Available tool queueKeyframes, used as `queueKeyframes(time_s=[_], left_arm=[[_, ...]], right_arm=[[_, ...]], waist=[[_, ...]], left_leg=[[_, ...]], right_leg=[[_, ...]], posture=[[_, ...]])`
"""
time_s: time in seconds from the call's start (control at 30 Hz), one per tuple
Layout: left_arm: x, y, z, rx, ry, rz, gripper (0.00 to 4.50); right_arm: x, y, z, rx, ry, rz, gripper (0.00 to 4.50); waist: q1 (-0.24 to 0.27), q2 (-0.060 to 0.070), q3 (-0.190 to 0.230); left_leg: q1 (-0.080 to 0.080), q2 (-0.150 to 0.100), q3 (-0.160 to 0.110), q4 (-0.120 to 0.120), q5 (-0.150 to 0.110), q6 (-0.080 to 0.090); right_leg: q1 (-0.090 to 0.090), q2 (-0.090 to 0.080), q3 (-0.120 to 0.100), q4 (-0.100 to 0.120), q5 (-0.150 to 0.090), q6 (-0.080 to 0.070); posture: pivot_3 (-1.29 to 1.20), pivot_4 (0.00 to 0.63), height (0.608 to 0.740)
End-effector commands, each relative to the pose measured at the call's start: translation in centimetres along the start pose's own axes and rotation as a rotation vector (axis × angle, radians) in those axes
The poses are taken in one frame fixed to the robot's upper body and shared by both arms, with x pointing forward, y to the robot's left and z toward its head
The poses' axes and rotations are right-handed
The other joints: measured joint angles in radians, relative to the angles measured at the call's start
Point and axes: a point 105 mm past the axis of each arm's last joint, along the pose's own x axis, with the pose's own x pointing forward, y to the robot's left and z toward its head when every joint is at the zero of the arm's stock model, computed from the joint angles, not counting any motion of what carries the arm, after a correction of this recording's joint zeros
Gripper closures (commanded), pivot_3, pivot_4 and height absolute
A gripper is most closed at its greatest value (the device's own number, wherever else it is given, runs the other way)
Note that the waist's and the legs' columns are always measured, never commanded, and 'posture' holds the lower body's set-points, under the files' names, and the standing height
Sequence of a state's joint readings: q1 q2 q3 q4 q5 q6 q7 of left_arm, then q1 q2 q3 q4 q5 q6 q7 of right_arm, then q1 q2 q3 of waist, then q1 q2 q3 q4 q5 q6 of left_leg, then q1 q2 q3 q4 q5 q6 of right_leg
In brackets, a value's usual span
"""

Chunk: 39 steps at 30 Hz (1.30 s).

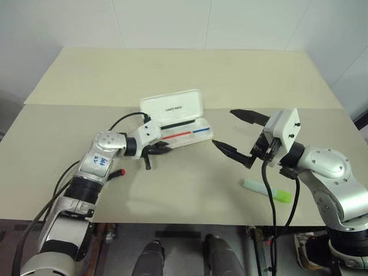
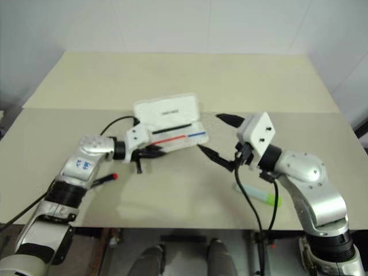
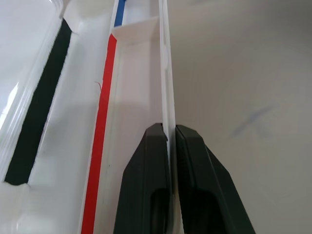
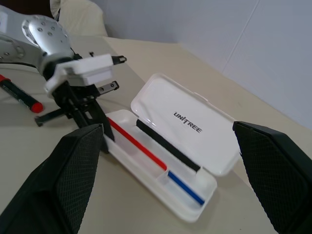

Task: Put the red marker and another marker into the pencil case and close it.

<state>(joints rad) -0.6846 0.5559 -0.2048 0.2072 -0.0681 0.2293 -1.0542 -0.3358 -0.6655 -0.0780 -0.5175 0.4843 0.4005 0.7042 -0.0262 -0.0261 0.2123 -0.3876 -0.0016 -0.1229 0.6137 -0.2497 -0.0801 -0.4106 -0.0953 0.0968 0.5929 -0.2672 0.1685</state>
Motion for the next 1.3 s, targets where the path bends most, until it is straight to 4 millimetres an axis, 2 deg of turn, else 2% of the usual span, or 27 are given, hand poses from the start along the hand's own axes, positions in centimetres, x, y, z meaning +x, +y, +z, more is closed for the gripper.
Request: queueKeyframes(time_s=[0.03, 0.1, 0.23, 0.37, 0.57, 0.77, 0.83, 1.0, 1.17, 1.3], left_arm=[[-0.9, -1.7, 2.1, 0.106, -0.046, -0.080, 4.48], [-1.5, -3.1, 1.9, 0.131, -0.034, -0.141, 4.48], [-2.2, -4.4, 1.0, 0.125, -0.001, -0.172, 4.48], [-2.6, -5.5, -1.2, 0.137, 0.063, -0.202, 4.48], [-2.6, -5.7, -2.9, 0.126, 0.100, -0.197, 4.48], [-2.4, -5.8, -3.4, 0.115, 0.106, -0.205, 4.48], [-2.3, -5.7, -3.4, 0.100, 0.100, -0.198, 4.48], [-2.4, -5.9, -2.6, 0.090, 0.063, -0.223, 3.01], [-3.6, -6.4, -1.1, 0.093, 0.026, -0.265, 3.01], [-5.7, -6.0, 0.7, 0.094, 0.009, -0.220, 3.01]], right_arm=[[-1.2, 0.0, 0.7, -0.026, 0.003, 0.008, 0.00], [-2.1, 0.3, 0.2, -0.014, 0.036, 0.012, 0.00], [-3.4, 0.7, -0.5, 0.007, 0.089, 0.020, 0.00], [-5.0, 1.2, -1.3, 0.031, 0.150, 0.028, 0.00], [-4.6, 1.2, -0.7, 0.023, 0.130, 0.019, 0.00], [-4.1, 1.2, -0.2, 0.021, 0.109, 0.014, 0.00], [-3.9, 1.2, 0.0, 0.018, 0.101, 0.015, 0.00], [-3.6, 0.9, 0.1, 0.016, 0.094, 0.018, 0.00], [-3.2, 0.9, 0.0, 0.022, 0.083, 0.028, 0.00], [-2.6, 1.0, -0.5, 0.038, 0.070, 0.046, 0.00]], waist=[[0.000, 0.000, 0.000], [-0.002, 0.000, 0.000], [-0.002, 0.000, 0.000], [-0.001, 0.000, 0.000], [-0.002, 0.000, 0.000], [-0.002, 0.000, 0.000], [-0.002, 0.000, 0.000], [-0.001, 0.000, 0.000], [-0.004, 0.000, 0.000], [-0.004, 0.000, 0.000]], left_leg=[[0.000, 0.000, 0.000, 0.000, 0.000, 0.000], [0.000, 0.000, 0.000, 0.000, 0.000, 0.000], [0.001, 0.000, 0.001, 0.000, 0.000, 0.000], [0.001, 0.000, 0.001, 0.001, 0.000, 0.001], [0.002, 0.000, 0.001, 0.002, 0.000, 0.001], [0.001, 0.000, 0.001, 0.002, 0.000, 0.001], [0.001, 0.000, 0.001, 0.002, 0.000, 0.001], [0.002, 0.000, 0.001, 0.002, 0.000, 0.001], [0.001, 0.000, 0.001, 0.002, 0.000, 0.001], [0.001, 0.001, 0.001, 0.001, 0.000, 0.001]], right_leg=[[0.000, 0.000, 0.000, 0.000, 0.000, 0.000], [0.000, 0.000, 0.000, 0.000, 0.000, 0.000], [0.000, 0.000, 0.000, 0.000, -0.001, -0.001], [0.001, 0.000, 0.000, 0.000, -0.001, -0.001], [0.001, 0.000, 0.000, 0.000, -0.002, -0.003], [0.001, 0.000, 0.000, 0.000, -0.001, -0.002], [0.001, 0.000, 0.000, 0.000, -0.001, -0.002], [0.001, 0.000, 0.000, 0.000, -0.001, -0.003], [0.001, 0.000, 0.000, 0.000, -0.001, -0.003], [0.001, 0.000, 0.000, 0.000, -0.001, -0.002]], posture=[[0.00, 0.150, 0.740], [0.00, 0.150, 0.740], [0.00, 0.150, 0.740], [0.00, 0.150, 0.740], [0.00, 0.150, 0.740], [0.00, 0.150, 0.740], [0.00, 0.150, 0.740], [0.00, 0.150, 0.740], [0.00, 0.150, 0.740], [0.00, 0.150, 0.740]])
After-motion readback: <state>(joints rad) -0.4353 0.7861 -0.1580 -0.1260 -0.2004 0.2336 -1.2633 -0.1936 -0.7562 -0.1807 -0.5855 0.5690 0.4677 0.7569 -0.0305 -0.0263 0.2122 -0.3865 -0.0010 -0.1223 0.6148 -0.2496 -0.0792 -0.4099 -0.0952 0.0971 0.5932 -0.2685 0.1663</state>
